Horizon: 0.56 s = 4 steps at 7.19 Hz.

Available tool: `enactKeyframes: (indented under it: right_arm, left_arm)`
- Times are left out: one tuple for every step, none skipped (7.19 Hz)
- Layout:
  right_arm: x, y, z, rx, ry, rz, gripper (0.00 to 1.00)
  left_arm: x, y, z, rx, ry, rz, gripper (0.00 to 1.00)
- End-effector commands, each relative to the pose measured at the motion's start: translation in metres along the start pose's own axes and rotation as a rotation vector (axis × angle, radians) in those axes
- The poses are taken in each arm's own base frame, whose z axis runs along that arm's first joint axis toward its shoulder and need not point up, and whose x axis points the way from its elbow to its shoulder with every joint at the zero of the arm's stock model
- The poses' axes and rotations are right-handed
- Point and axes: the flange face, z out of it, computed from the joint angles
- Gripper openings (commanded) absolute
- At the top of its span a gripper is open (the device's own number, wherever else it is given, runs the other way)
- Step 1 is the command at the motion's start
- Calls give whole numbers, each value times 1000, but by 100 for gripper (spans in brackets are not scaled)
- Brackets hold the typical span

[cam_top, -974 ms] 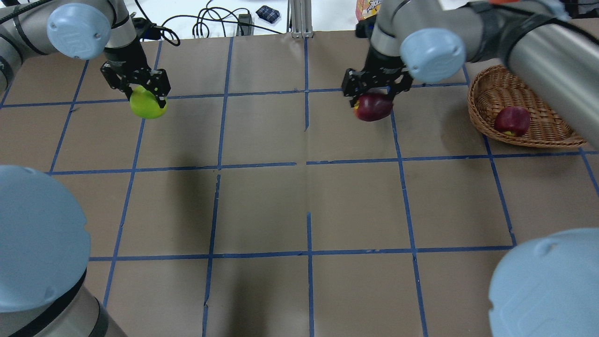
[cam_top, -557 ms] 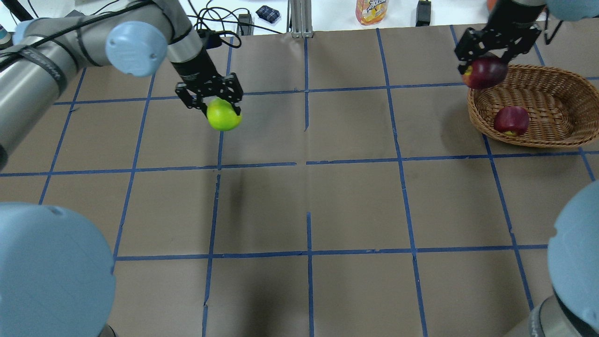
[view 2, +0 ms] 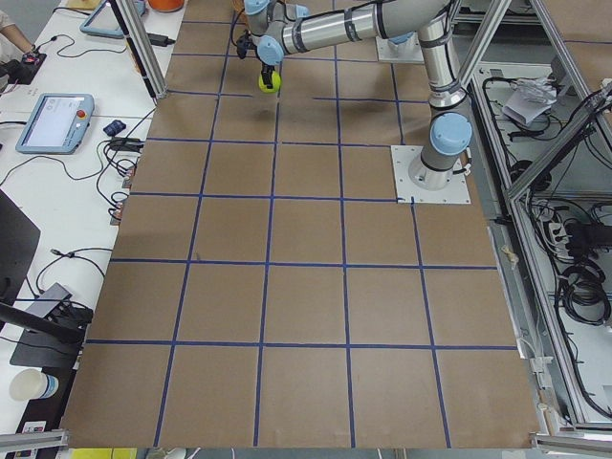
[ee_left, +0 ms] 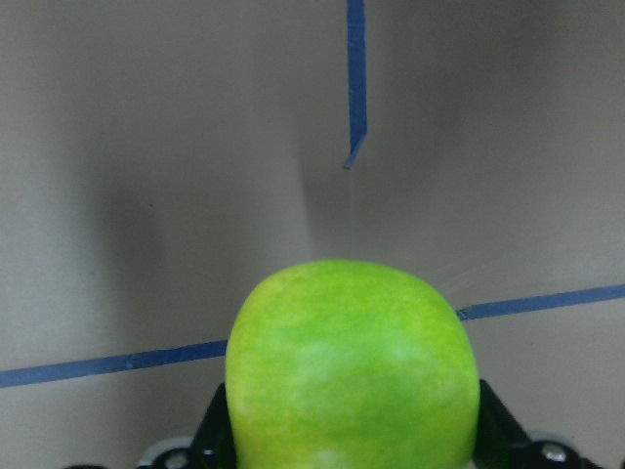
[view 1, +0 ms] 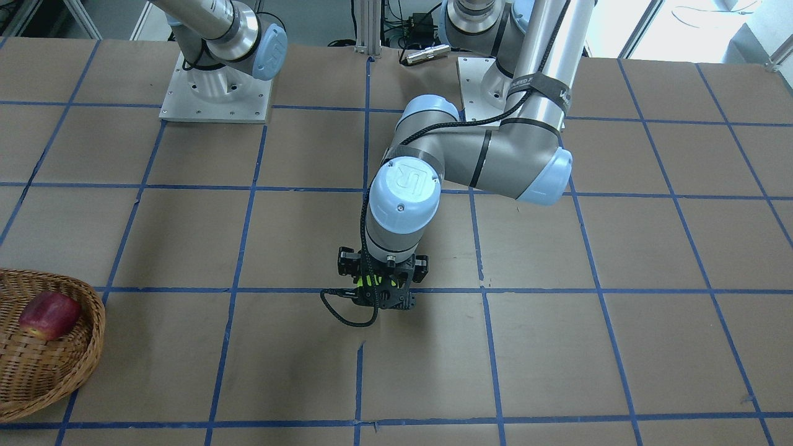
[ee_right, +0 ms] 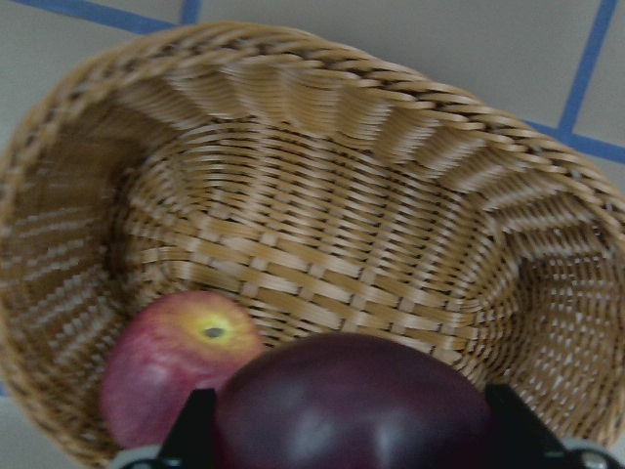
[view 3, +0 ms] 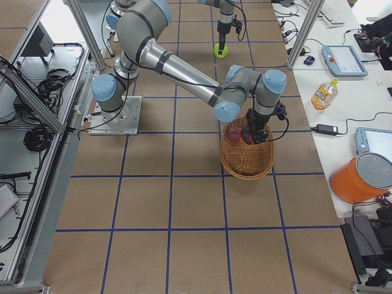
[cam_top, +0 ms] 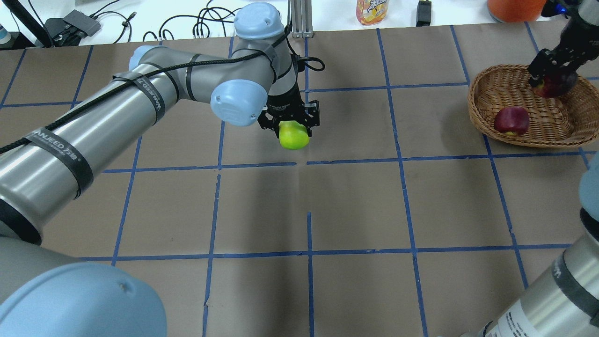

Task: Put all apples into basket
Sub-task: 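Release the purple apple into the basket while the left sets the green apple down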

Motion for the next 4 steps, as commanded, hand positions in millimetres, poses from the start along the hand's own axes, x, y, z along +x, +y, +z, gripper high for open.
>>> enactKeyframes:
  right_arm:
    - [47, 12, 53, 15, 29, -38, 21]
    - [51, 14, 63, 9, 18, -23, 81]
    - [53, 15, 61, -4, 24, -15, 100]
    - [52, 16, 60, -8, 20, -14, 100]
  left_arm:
    - [15, 4, 28, 83, -9, -18, 52]
    - [23, 8, 32, 78, -11, 5, 55]
    - [21, 9, 46, 56, -17, -4, 79]
    - [25, 8, 48, 57, -16, -7, 100]
